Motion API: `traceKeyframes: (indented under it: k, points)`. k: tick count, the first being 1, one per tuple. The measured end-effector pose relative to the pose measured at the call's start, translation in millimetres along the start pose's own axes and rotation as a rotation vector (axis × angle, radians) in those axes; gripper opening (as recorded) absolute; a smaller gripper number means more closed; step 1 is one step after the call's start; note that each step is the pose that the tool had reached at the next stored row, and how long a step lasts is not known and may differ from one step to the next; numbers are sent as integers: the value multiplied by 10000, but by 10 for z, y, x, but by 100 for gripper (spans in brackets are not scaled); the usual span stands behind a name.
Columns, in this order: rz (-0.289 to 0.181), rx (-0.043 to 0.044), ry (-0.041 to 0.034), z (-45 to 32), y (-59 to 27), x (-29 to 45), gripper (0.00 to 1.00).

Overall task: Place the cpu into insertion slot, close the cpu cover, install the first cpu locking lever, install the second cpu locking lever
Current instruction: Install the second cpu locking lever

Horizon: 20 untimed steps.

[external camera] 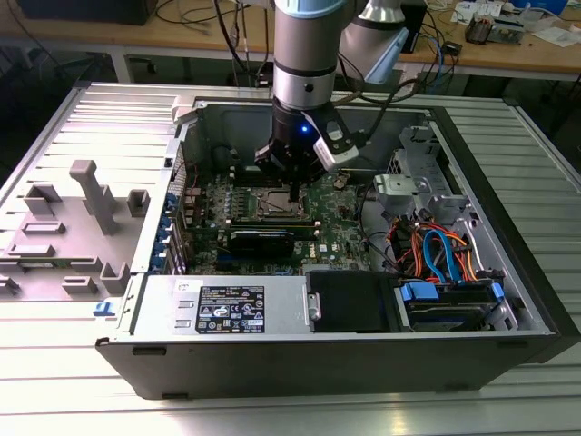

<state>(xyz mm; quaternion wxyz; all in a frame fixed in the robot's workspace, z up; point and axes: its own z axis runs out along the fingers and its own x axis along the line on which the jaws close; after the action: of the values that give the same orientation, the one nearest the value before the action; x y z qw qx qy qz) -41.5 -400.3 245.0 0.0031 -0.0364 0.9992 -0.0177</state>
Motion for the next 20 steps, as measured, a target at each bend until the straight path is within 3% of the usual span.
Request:
traceKeyframes:
  k: [10,15,17,18,20]
  points:
    - [-7,2,1,1,-36,3,11]
    - [-34,0,0,2,-58,117,11]
    - [-40,-3,-2,5,-90,130,11]
    - [-39,-30,-3,7,-115,137,11]
    - [-39,-172,-14,9,-158,153,11]
